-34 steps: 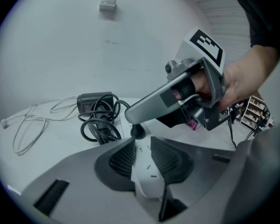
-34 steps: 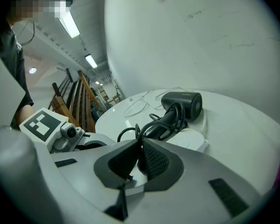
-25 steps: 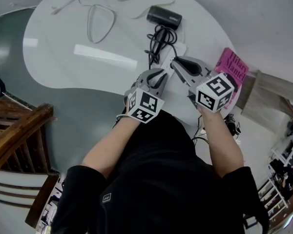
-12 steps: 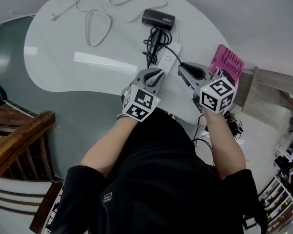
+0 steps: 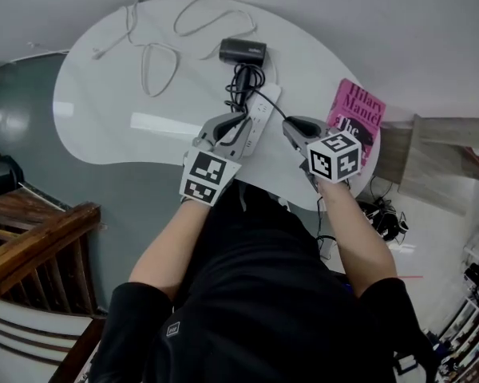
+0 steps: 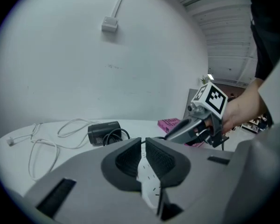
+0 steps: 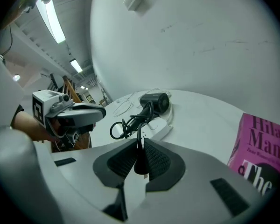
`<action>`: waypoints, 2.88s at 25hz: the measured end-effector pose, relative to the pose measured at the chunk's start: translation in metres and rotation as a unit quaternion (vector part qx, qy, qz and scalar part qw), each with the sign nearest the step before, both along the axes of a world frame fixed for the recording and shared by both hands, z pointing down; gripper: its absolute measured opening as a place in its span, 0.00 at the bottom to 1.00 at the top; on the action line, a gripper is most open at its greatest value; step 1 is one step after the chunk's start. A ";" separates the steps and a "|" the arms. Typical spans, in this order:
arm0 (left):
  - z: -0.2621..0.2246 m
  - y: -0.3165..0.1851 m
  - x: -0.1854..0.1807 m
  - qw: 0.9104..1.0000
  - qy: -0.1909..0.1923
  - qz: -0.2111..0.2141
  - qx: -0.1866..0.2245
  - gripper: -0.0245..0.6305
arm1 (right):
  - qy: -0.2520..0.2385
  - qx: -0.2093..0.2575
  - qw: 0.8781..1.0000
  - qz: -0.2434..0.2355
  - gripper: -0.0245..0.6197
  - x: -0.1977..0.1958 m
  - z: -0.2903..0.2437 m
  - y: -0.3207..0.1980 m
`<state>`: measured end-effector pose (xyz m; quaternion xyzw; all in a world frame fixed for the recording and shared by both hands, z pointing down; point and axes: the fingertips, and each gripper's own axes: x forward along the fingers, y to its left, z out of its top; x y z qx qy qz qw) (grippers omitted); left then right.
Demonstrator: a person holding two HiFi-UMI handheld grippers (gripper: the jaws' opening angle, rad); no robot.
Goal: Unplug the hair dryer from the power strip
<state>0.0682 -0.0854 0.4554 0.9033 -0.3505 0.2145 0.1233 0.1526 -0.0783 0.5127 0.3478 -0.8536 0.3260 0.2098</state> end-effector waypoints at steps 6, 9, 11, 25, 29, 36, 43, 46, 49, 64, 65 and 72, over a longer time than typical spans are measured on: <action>-0.049 -0.015 -0.018 0.999 0.002 -0.025 0.045 0.09 | 0.009 -0.008 1.000 -0.002 0.12 0.008 0.013 0.003; -0.074 -0.025 -0.027 0.997 0.011 -0.023 0.068 0.09 | 0.025 -0.005 1.000 0.012 0.12 0.017 0.015 -0.001; -0.090 -0.032 -0.035 0.996 0.017 -0.019 0.083 0.09 | 0.026 -0.003 0.999 0.034 0.12 0.026 0.010 -0.003; -0.152 -0.060 -0.130 0.989 0.056 0.041 0.128 0.09 | 0.020 0.167 0.967 0.190 0.12 0.019 -0.145 -0.030; -0.171 -0.063 -0.156 0.986 0.075 0.054 0.140 0.09 | 0.017 0.227 0.952 0.205 0.12 -0.011 -0.202 -0.031; -0.208 -0.056 -0.193 0.979 0.099 0.068 0.163 0.09 | 0.011 0.328 0.921 0.210 0.11 -0.058 -0.286 -0.015; -0.230 -0.063 -0.204 0.978 0.109 0.060 0.169 0.09 | 0.010 0.391 0.898 0.200 0.10 -0.071 -0.338 -0.003; -0.240 -0.068 -0.202 0.977 0.100 0.051 0.182 0.09 | -0.001 0.403 0.894 0.194 0.10 -0.070 -0.345 -0.003; -0.247 -0.071 -0.195 0.977 0.099 0.040 0.185 0.09 | -0.015 0.410 0.893 0.183 0.10 -0.067 -0.352 -0.002; -0.270 -0.076 -0.188 0.972 0.087 -0.013 0.218 0.08 | -0.016 0.430 0.883 0.190 0.09 -0.030 -0.351 -0.003; -0.270 -0.078 -0.188 0.972 0.088 -0.015 0.217 0.09 | -0.017 0.427 0.884 0.192 0.09 -0.028 -0.348 -0.004; -0.265 -0.081 -0.186 0.975 0.079 -0.016 0.209 0.08 | -0.011 0.411 0.892 0.190 0.09 -0.028 -0.332 -0.011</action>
